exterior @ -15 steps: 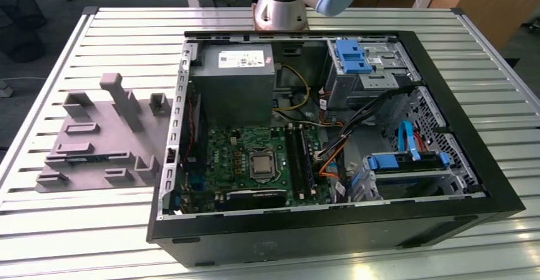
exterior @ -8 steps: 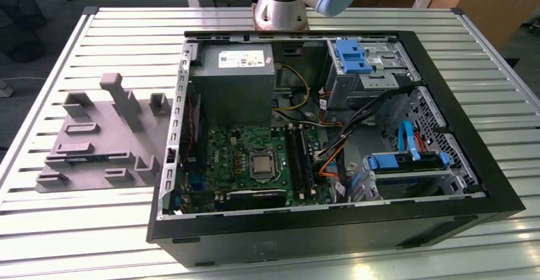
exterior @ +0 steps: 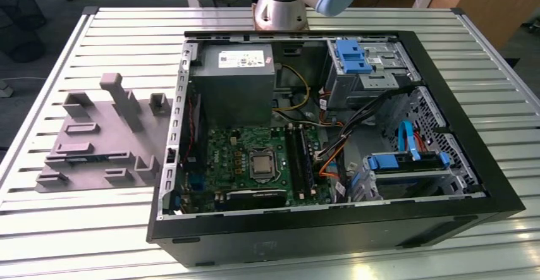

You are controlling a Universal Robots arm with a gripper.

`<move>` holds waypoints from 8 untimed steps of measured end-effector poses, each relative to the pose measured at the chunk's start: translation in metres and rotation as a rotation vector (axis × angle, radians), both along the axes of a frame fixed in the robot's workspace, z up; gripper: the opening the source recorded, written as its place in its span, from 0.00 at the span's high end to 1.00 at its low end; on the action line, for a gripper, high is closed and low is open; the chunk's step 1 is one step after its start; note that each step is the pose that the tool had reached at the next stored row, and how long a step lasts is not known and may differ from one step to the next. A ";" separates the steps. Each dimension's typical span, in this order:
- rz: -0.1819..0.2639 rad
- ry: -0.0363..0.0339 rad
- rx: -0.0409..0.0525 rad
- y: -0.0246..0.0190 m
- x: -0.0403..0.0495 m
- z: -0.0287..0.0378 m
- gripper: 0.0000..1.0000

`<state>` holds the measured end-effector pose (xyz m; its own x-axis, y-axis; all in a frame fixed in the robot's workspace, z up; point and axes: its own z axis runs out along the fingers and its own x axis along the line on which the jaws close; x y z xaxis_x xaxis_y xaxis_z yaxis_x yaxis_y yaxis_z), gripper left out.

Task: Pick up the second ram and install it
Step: 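Pick up the second ram and move it above second insertion slot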

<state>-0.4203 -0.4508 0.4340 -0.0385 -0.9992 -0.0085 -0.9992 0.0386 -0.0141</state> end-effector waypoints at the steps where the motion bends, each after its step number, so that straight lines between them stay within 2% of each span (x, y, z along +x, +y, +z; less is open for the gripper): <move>1: 0.000 0.0000 0.0000 0.0000 0.0000 -0.0002 0.27; 2: 0.000 0.0000 0.0001 0.0000 0.0000 -0.0004 0.34; 3: 0.000 0.0000 0.0001 0.0000 0.0000 -0.0006 0.34; 4: 0.000 0.0000 0.0002 0.0000 0.0000 -0.0008 0.40; 8: 0.000 0.0000 0.0004 0.0000 0.0000 -0.0015 0.42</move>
